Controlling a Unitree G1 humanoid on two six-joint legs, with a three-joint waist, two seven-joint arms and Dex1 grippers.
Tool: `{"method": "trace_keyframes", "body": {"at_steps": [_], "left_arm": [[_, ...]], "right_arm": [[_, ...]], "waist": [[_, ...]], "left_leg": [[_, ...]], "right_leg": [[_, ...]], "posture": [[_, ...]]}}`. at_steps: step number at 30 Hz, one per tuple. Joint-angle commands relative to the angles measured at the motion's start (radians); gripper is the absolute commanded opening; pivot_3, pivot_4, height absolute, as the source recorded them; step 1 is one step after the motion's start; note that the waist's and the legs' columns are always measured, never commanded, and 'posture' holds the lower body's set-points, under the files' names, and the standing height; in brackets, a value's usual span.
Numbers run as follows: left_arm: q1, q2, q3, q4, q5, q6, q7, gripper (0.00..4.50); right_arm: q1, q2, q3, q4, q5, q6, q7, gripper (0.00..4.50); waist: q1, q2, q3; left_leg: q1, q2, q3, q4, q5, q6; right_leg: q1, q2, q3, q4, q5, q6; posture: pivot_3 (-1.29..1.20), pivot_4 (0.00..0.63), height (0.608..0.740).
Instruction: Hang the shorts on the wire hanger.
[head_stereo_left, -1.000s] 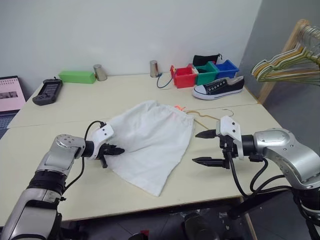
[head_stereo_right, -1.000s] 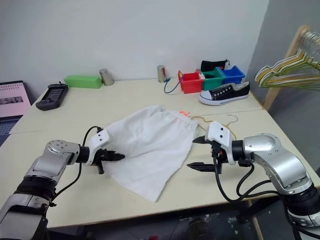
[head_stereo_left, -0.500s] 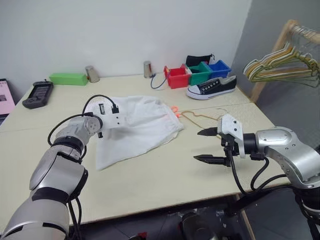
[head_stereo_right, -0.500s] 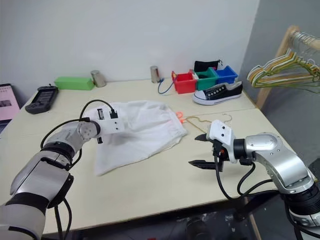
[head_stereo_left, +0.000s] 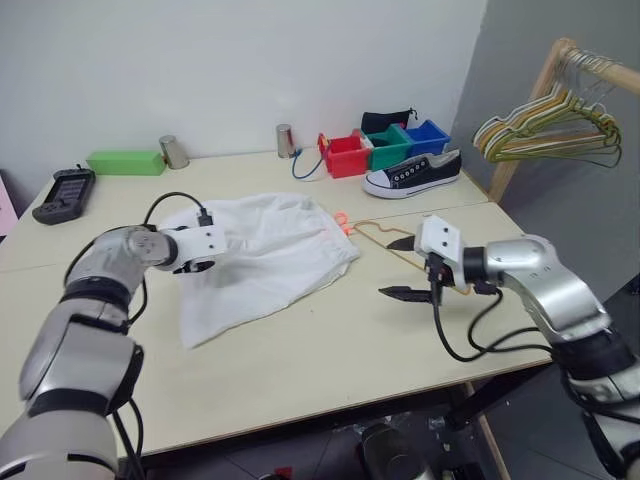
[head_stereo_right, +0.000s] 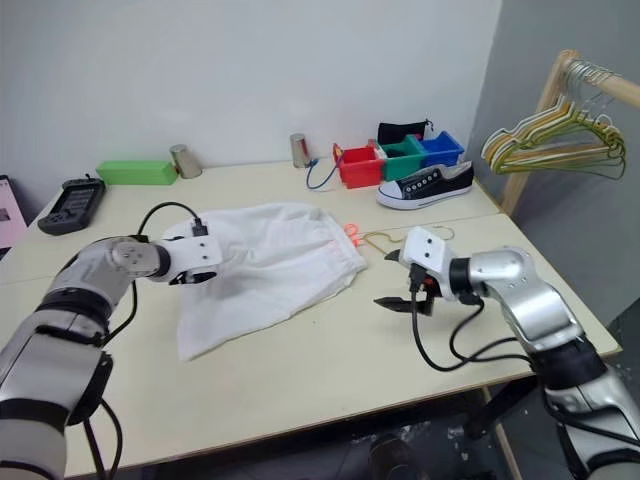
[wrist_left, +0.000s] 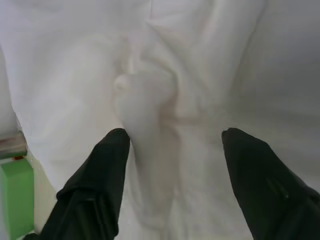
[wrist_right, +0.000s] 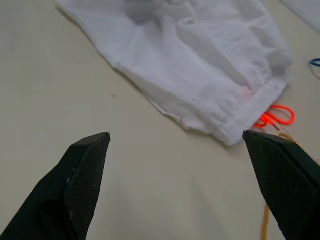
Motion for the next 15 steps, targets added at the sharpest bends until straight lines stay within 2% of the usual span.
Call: {"method": "trace_keyframes", "body": {"at_steps": [1, 3, 8, 12, 15], "left_arm": [[0.113, 0.082, 0.119, -0.297, -0.127, 0.150, -0.116, 4.07], [0.197, 0.085, 0.212, -0.475, -0.235, 0.267, -0.143, 4.47], [0.461, 0.021, 0.403, -0.970, -0.537, 0.602, -0.180, 4.47], [0.646, -0.020, 0.438, -1.284, -0.667, 0.780, -0.159, 4.47], [0.717, -0.057, 0.439, -1.433, -0.726, 0.869, -0.112, 4.47]], "right_arm": [[-0.108, 0.042, 0.042, 0.202, -0.109, -0.199, 0.012, 4.50], [-0.168, 0.074, 0.077, 0.342, -0.184, -0.303, -0.011, 4.50], [-0.319, 0.160, 0.158, 0.677, -0.360, -0.535, -0.108, 4.50], [-0.425, 0.240, 0.187, 0.908, -0.448, -0.635, -0.183, 4.50], [-0.480, 0.269, 0.240, 1.039, -0.550, -0.699, -0.248, 4.50]], "waist": [[0.011, 0.000, 0.000], [0.021, 0.000, 0.000], [0.063, 0.003, 0.000], [0.078, 0.003, 0.000], [0.098, 0.003, 0.000]], "left_leg": [[0.000, 0.000, 0.000, 0.000, 0.000, 0.000], [0.000, 0.000, -0.001, 0.000, 0.000, 0.000], [0.001, 0.001, -0.001, -0.001, 0.000, 0.000], [0.001, 0.001, -0.002, -0.001, 0.000, 0.000], [0.002, 0.001, -0.002, -0.001, 0.001, 0.000]], "right_leg": [[0.000, 0.000, 0.000, 0.000, 0.000, 0.000], [0.000, 0.001, 0.000, 0.000, 0.000, 0.000], [0.000, 0.001, 0.003, 0.000, 0.002, -0.003], [0.001, 0.001, 0.003, 0.000, 0.003, -0.005], [0.001, 0.002, 0.002, 0.001, 0.004, -0.008]], "posture": [[-0.25, 0.034, 0.740], [-0.24, 0.034, 0.740], [-0.21, 0.029, 0.740], [-0.19, 0.021, 0.740], [-0.18, 0.019, 0.740]]}}
